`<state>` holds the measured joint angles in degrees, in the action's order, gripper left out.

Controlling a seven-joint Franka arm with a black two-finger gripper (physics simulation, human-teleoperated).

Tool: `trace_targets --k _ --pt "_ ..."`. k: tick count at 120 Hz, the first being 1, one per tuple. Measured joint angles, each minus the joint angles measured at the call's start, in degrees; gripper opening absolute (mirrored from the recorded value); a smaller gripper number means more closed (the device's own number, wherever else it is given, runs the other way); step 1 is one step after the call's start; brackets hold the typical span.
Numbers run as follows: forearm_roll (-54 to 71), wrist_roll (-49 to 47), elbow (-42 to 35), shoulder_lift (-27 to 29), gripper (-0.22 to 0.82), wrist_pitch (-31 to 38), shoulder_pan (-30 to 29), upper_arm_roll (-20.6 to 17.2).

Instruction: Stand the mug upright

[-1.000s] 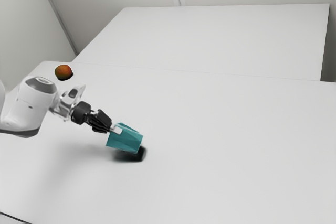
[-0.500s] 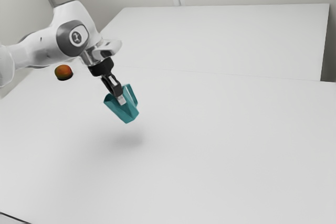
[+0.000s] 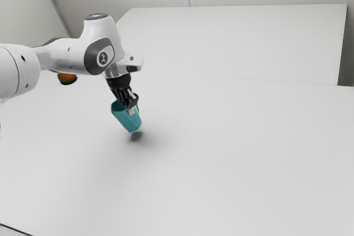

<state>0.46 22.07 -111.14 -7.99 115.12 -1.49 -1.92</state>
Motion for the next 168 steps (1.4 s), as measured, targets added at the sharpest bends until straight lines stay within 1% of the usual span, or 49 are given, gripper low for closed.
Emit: trace_targets --k 21,47,52,67,74,83,93,104,120,128,146,168 --pt "0.1 -3.2 -0.1 -3.1 -0.18 2.1 0.1 0.1" --pt "0.2 -6.2 -0.2 -4.8 -0.17 3.6 0.2 0.0" --pt "0.1 -6.6 -0.2 -4.8 -0.12 3.8 0.3 0.0" --pt "-0.1 -7.4 -0.2 -4.2 0.16 4.0 0.6 0.0" --pt "-0.1 -7.8 -0.2 -3.5 0.27 4.0 0.6 0.0" --pt "-0.2 -8.2 -0.4 -1.4 0.37 3.6 0.6 -0.2" --pt "-0.6 -8.6 -0.4 1.9 0.45 2.3 1.0 -0.2" --pt "-1.0 -9.0 0.7 5.2 0.50 -0.3 1.1 0.0" --pt "-1.2 -9.5 7.7 6.9 0.55 -7.0 1.1 0.2" --pt "-1.2 -9.7 9.9 7.6 0.56 -10.1 0.9 0.3" --pt "-1.3 -10.1 11.3 8.8 0.58 -14.5 0.5 0.3" --pt "-1.3 -10.3 11.4 9.1 0.60 -16.9 0.1 0.3"
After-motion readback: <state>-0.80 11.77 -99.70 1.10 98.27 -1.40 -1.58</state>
